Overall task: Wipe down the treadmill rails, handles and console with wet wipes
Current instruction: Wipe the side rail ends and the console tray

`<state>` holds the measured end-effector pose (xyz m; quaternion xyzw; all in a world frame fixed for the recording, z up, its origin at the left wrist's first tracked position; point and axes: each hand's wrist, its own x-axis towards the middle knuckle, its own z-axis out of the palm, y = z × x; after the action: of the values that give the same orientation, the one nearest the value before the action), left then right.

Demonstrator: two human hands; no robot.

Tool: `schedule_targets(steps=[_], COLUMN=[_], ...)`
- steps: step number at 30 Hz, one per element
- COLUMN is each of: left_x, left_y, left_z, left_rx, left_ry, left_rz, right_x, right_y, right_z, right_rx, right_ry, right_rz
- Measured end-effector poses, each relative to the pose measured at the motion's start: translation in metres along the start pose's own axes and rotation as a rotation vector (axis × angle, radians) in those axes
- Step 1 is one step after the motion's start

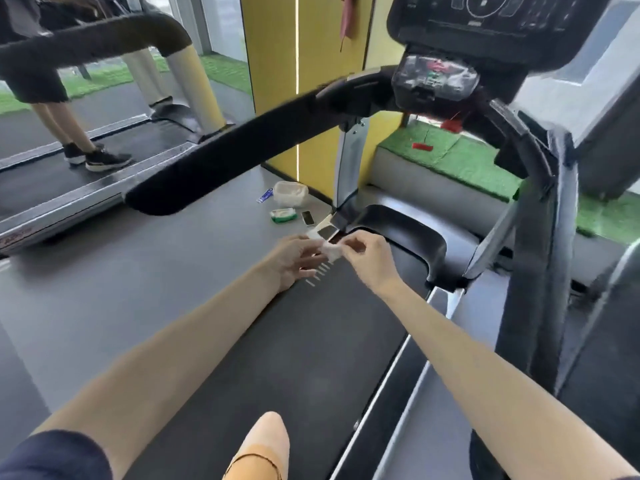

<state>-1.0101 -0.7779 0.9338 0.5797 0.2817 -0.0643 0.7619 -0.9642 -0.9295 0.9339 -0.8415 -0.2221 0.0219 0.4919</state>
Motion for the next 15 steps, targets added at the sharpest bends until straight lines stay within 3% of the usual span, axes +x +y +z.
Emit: schedule_targets(steps=[3,6,11,15], left_x=[0.027,0.040,0.049,0.059], left_y=[0.056,0.100,0.149,0.177], left_z=[-0.027,-0.042,-0.034,-0.005], left_rx=[0.020,0.054,0.018,0.031], left_ry=[-0.040,-0.048,-0.194,-0.225], left_rz=[-0.013,-0.017,-0.083,-0.039], right_x=[0.055,0.085,0.113,0.133], right_y=[-0.028,-0.057,-0.087,-0.096], right_z=[0.005,0.000,-0.021,-0.044], right_rx=[0.244,0.489,0.516,0.609], right_ry=[0.034,0.082,0.058,0.151], right_rz=[0.299,0.478,0.537,0.603])
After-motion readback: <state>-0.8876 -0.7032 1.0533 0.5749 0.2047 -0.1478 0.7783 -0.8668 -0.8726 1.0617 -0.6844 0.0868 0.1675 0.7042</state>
